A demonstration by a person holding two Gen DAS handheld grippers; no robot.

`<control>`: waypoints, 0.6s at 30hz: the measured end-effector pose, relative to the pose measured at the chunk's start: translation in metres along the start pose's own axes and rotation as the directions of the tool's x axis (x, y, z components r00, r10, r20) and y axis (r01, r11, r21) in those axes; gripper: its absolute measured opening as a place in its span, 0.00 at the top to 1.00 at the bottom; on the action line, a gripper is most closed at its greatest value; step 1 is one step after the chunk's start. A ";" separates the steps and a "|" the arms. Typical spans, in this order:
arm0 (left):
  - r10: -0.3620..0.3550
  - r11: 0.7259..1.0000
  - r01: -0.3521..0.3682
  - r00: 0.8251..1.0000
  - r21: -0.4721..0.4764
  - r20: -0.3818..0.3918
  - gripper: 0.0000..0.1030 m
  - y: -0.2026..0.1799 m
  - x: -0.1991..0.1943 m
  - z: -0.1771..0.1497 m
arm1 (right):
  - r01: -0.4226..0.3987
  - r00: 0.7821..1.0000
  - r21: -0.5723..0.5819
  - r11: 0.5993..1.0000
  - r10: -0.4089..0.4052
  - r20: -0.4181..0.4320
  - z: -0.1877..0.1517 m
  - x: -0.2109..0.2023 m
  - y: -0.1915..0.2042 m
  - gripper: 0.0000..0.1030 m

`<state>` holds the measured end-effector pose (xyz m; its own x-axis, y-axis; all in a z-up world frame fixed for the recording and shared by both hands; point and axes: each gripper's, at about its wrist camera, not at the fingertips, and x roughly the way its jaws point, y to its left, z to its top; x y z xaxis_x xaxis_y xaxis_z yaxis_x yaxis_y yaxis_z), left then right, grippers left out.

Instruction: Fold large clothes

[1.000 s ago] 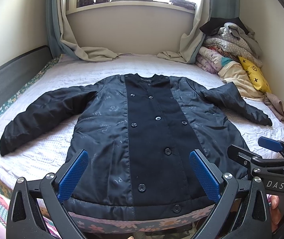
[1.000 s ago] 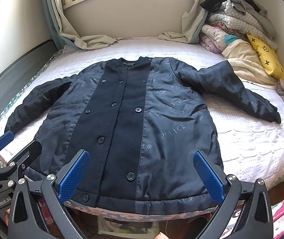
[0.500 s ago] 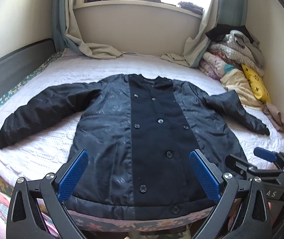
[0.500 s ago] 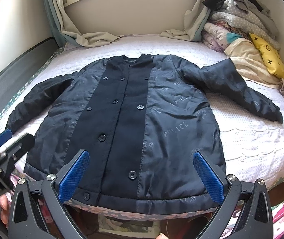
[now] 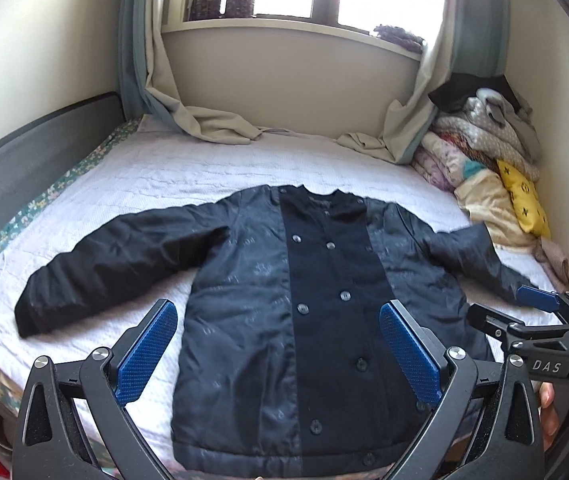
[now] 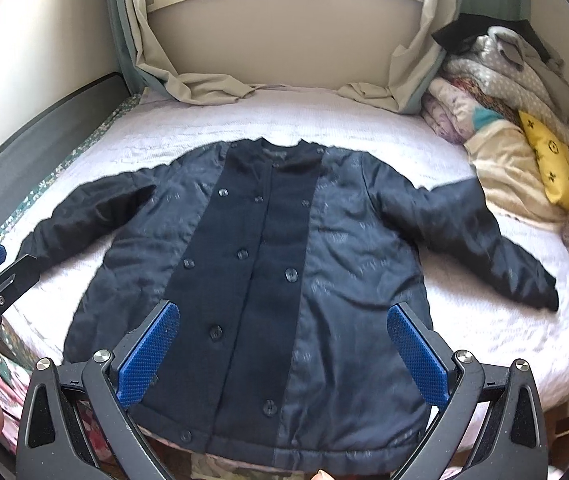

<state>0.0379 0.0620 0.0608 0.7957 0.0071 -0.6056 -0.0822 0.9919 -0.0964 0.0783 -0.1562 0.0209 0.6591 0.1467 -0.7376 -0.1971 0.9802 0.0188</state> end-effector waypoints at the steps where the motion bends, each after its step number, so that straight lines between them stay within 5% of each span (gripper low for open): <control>1: 0.005 1.000 -0.005 1.000 -0.012 -0.009 0.00 0.007 0.006 0.012 | -0.005 1.000 -0.005 1.000 0.005 0.006 0.009 0.001 0.001 0.00; 9: 0.039 0.993 -0.044 0.998 -0.111 -0.051 0.01 0.059 0.054 0.072 | -0.088 0.993 -0.060 0.994 0.093 0.078 0.082 0.028 0.001 0.00; 16: 0.078 0.968 -0.112 0.985 -0.226 -0.156 0.01 0.112 0.112 0.074 | -0.172 0.984 0.005 0.985 0.172 -0.051 0.093 0.095 -0.017 0.00; 18: 0.030 0.944 -0.092 0.981 -0.318 -0.194 0.01 0.133 0.125 0.065 | -0.177 0.979 0.024 0.984 0.178 -0.099 0.090 0.111 -0.023 0.00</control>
<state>0.1651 0.2028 0.0241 0.6614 0.0124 -0.7499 -0.3417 0.8950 -0.2866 0.2214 -0.1508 -0.0004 0.5386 0.3053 -0.7853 -0.2933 0.9417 0.1649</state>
